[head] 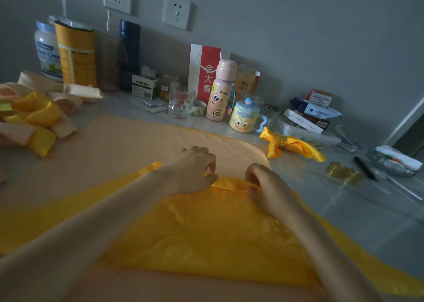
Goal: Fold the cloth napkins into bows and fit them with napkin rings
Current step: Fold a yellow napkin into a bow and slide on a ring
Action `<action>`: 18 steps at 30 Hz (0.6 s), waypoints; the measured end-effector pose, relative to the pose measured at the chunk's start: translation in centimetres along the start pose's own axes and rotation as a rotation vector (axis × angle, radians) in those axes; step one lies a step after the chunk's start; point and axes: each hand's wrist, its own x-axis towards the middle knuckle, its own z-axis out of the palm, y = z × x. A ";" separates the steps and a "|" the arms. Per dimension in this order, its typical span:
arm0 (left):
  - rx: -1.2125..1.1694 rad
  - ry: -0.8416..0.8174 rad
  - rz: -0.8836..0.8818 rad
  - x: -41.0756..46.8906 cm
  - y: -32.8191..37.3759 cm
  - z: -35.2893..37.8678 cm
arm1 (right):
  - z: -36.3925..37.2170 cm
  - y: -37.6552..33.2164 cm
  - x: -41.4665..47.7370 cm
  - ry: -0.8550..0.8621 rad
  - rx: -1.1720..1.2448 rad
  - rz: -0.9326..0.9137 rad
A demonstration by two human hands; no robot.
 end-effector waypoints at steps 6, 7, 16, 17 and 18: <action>-0.064 -0.165 -0.113 -0.3 0.3 0.0 | -0.4 -0.9 -0.2 -0.151 -0.084 -0.006; -0.060 -0.209 -0.132 -0.3 0.3 0.0 | -0.5 -1.1 -0.3 -0.191 -0.092 0.009; -0.069 -0.308 -0.172 -0.4 0.6 0.9 | -1.1 -2.6 -0.8 -0.065 0.015 0.069; -0.074 -0.301 -0.175 -0.4 0.6 1.0 | -0.2 -3.5 -0.9 -0.042 -0.002 0.010; -0.076 -0.295 -0.179 -0.4 0.6 1.1 | 0.9 -4.4 -0.9 -0.083 0.007 -0.043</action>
